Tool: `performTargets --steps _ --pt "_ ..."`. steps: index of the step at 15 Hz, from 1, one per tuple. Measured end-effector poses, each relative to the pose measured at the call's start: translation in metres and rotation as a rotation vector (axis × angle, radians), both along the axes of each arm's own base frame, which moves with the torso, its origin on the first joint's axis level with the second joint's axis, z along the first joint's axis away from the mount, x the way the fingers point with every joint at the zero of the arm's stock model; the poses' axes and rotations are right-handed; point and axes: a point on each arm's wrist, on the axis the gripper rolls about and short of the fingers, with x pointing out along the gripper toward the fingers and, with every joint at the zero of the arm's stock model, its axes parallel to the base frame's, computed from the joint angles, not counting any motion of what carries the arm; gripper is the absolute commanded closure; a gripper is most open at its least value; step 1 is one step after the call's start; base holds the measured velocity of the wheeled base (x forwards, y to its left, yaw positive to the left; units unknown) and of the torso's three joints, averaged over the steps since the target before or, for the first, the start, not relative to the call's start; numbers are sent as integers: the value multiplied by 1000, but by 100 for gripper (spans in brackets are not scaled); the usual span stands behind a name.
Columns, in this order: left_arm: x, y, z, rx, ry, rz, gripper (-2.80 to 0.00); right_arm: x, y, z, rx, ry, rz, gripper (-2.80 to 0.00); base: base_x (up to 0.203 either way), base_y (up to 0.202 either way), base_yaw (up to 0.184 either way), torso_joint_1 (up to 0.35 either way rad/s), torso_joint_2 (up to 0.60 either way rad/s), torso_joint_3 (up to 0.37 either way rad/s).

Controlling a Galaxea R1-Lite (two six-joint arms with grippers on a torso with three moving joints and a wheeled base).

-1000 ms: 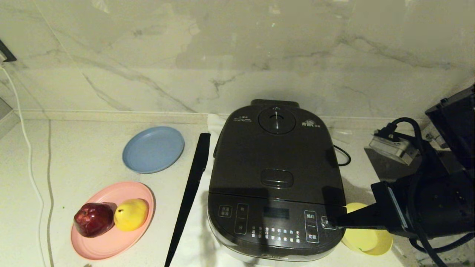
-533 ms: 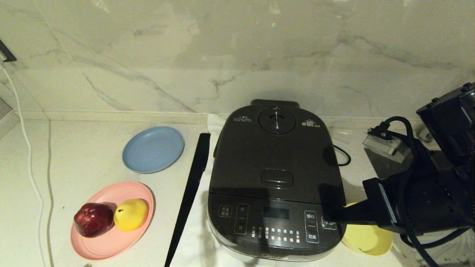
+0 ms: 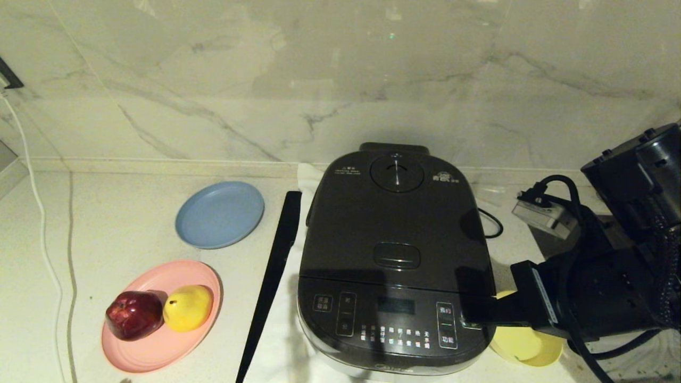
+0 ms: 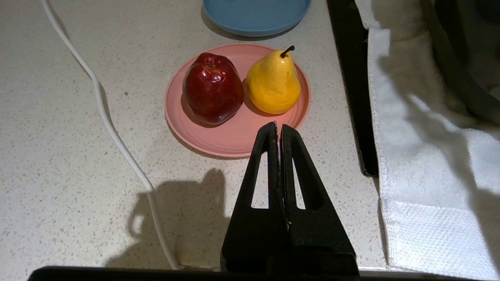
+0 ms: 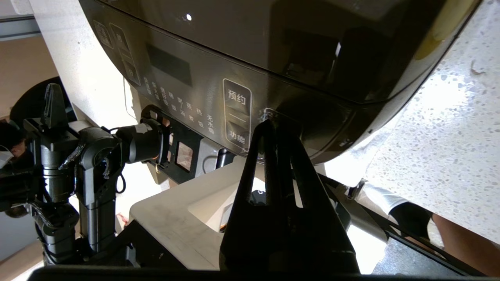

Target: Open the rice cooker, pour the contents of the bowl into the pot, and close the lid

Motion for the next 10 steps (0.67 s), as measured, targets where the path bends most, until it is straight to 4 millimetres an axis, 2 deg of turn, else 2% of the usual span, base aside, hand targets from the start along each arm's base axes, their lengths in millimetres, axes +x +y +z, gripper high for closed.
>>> performTargets --steps 10 --pt "0 0 0 0 1 0 0 4 3 -9 -9 12 -1 0 0 0 0 0 0 0"
